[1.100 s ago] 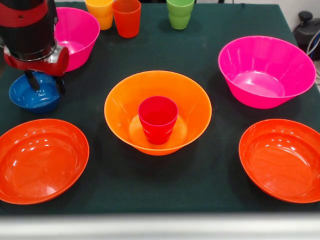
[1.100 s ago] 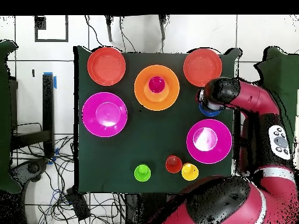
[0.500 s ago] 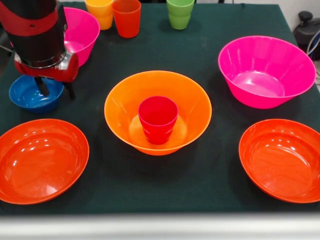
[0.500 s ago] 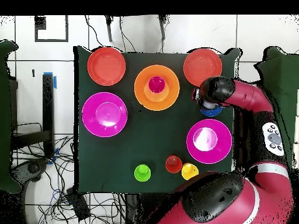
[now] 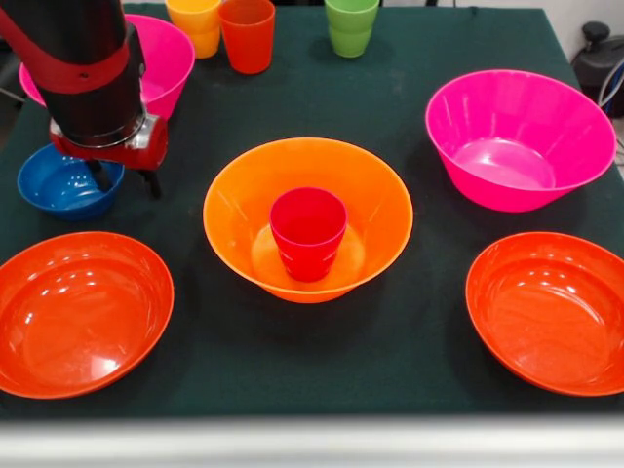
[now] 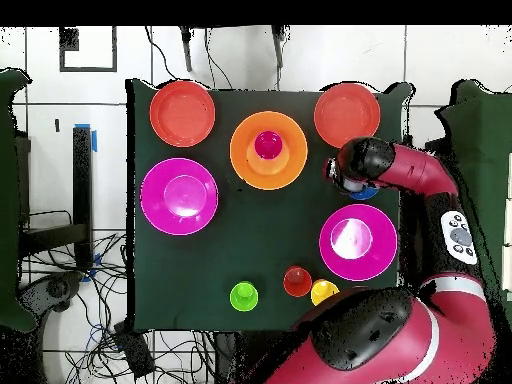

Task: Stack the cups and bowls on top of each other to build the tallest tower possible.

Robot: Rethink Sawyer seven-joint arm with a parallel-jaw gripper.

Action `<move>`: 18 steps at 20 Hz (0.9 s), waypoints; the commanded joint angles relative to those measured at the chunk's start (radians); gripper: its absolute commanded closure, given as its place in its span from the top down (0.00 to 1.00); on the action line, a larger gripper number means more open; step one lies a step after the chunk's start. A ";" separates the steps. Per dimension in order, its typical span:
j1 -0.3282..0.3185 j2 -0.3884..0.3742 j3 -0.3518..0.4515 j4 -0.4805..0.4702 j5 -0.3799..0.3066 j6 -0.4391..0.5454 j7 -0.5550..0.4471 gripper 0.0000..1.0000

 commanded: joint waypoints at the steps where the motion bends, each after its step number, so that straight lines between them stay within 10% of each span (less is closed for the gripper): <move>1: 0.027 0.045 -0.014 -0.010 -0.037 -0.045 0.026 0.00; 18: 0.031 -0.008 -0.039 -0.062 -0.025 0.053 -0.037 0.00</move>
